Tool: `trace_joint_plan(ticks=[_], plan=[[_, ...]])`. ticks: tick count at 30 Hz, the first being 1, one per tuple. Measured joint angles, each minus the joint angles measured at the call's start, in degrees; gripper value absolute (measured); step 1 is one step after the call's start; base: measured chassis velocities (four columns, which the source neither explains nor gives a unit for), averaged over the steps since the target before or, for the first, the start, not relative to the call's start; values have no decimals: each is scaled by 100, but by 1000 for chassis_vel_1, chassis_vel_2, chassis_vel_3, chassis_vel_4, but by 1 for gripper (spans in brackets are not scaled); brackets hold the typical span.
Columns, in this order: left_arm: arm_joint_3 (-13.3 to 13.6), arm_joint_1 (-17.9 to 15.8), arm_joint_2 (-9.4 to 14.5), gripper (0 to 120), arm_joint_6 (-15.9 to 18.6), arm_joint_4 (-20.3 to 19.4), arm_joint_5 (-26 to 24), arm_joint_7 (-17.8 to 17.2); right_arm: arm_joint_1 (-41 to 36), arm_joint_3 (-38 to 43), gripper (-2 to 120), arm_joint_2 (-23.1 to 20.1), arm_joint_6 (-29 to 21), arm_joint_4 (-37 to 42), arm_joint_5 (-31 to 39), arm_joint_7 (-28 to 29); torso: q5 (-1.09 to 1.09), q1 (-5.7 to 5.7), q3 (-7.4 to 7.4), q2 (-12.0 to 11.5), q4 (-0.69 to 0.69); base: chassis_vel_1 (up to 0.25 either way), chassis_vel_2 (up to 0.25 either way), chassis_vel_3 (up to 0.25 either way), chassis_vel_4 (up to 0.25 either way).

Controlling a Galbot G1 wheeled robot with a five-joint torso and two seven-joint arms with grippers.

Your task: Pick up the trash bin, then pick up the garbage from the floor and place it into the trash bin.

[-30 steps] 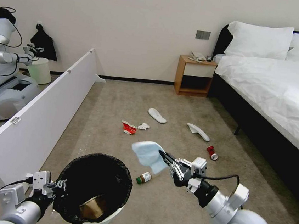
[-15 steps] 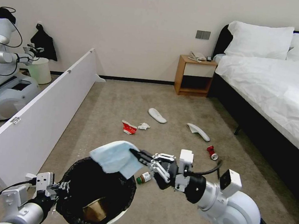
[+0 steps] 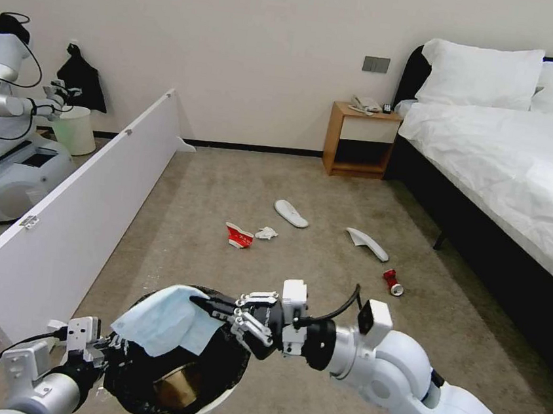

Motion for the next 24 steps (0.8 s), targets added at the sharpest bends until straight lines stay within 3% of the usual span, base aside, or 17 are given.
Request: trace_joint_plan(ticks=[18,24], plan=[[6,20,11,4,15,-37,-9,-6,-70,-116,1,-8,-157,-287,-791,668,0,0,0,0,1,0,0,0,0],[15,36,8,4,27,-64,-16,-12,-38,-193,22,31,-141,-318,-815,787,0,0,0,0,1,0,0,0,0]])
